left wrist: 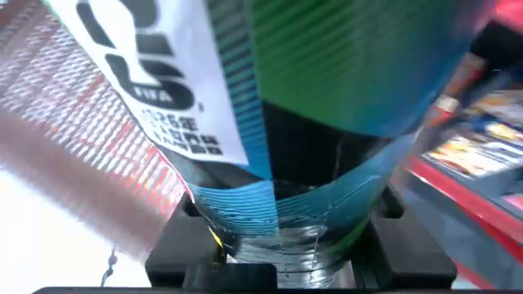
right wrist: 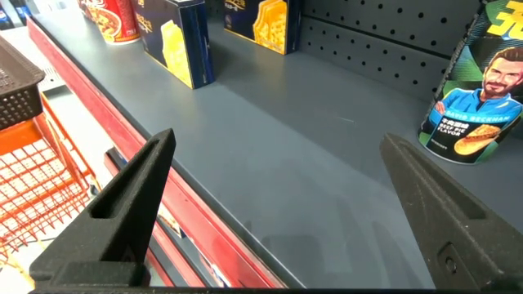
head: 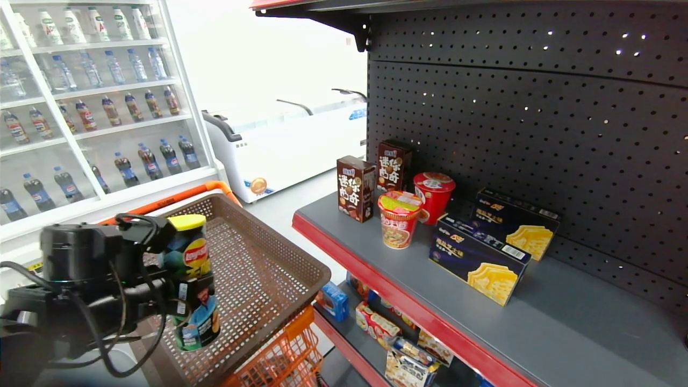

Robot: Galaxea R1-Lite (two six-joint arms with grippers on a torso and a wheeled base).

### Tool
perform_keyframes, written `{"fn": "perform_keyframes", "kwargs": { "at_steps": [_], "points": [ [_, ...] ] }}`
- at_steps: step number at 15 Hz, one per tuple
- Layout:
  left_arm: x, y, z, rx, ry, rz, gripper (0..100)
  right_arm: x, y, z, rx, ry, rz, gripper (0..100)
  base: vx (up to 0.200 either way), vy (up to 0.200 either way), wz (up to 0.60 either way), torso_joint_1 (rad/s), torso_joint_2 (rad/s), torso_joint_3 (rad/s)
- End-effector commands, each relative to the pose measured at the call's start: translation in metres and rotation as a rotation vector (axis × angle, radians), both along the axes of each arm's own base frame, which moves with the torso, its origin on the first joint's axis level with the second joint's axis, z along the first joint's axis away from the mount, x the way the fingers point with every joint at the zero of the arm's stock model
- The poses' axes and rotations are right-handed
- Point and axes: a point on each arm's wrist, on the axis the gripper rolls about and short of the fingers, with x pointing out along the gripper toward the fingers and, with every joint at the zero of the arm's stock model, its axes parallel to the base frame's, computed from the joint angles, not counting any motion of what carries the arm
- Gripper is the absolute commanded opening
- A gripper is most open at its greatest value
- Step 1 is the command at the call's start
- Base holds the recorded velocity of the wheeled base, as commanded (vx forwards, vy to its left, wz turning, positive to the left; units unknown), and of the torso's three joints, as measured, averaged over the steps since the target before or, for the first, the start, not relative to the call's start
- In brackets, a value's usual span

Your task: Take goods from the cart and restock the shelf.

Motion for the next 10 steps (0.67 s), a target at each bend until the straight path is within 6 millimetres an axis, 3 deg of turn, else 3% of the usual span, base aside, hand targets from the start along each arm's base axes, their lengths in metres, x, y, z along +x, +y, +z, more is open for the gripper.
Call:
{"fn": "perform_keyframes", "kwargs": {
  "at_steps": [1,3,5,7,10],
  "points": [
    [-0.081,0.004,0.068,-0.035,-0.171,-0.014,0,0.0,0.0,0.0,0.0,0.001,0.0,100,0.0,0.0,0.0,0.0,0.0,0.0],
    [-0.1,0.006,0.064,-0.055,-0.195,-0.001,0,0.0,0.0,0.0,0.0,0.001,0.0,100,0.0,0.0,0.0,0.0,0.0,0.0],
    [-0.142,0.008,0.062,-0.075,-0.292,0.021,0,0.0,0.0,0.0,0.0,0.001,0.0,100,0.0,0.0,0.0,0.0,0.0,0.0],
    [-0.173,0.011,0.046,-0.058,-0.353,0.068,0,0.0,0.0,0.0,0.0,0.001,0.0,100,0.0,0.0,0.0,0.0,0.0,0.0],
    [-0.201,0.012,0.025,-0.06,-0.416,0.062,0,0.0,0.0,0.0,0.0,0.001,0.0,100,0.0,0.0,0.0,0.0,0.0,0.0]
  ]
}}
